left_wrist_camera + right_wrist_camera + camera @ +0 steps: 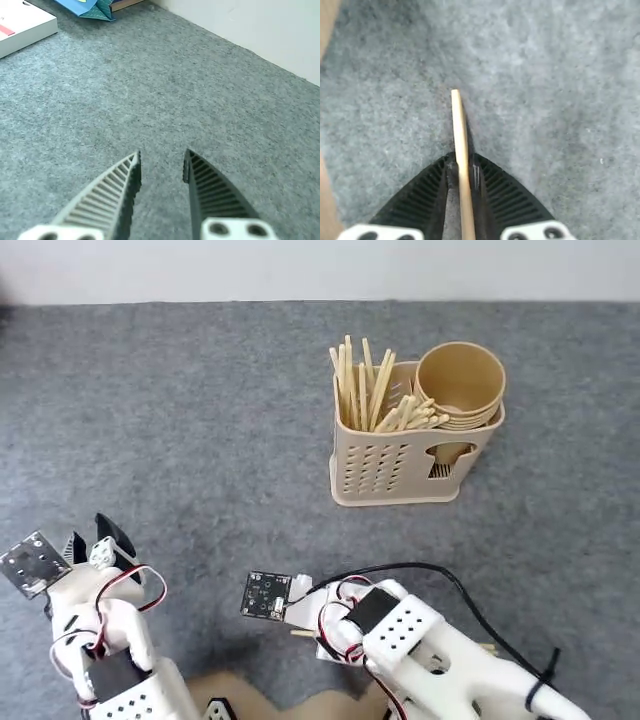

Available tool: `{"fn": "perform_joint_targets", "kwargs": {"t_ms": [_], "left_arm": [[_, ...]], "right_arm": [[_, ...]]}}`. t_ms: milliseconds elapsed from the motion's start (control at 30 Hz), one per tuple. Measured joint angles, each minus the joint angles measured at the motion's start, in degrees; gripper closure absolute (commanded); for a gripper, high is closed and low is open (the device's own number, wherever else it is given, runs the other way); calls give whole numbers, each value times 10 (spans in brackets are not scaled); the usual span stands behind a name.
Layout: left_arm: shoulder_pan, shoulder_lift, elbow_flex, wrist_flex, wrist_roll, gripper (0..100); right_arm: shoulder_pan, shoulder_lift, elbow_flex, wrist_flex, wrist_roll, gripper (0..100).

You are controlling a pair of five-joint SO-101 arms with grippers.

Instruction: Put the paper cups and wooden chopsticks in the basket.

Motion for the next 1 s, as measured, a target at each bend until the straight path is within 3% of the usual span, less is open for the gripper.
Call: {"fn": "perform_joint_targets", "kwargs": {"t_ms": [133,467,800,1000], "left_arm": [[0,0,0,0,0,863],[16,0,0,0,-2,863],[16,0,0,0,-1,863],[16,0,0,0,-1,863]], "right_arm": [[1,1,-22,18,1,989],[-27,0,-202,181,-43,989],[-32,0,-322,226,-60,989],[2,0,-442,245,-60,989]]}}
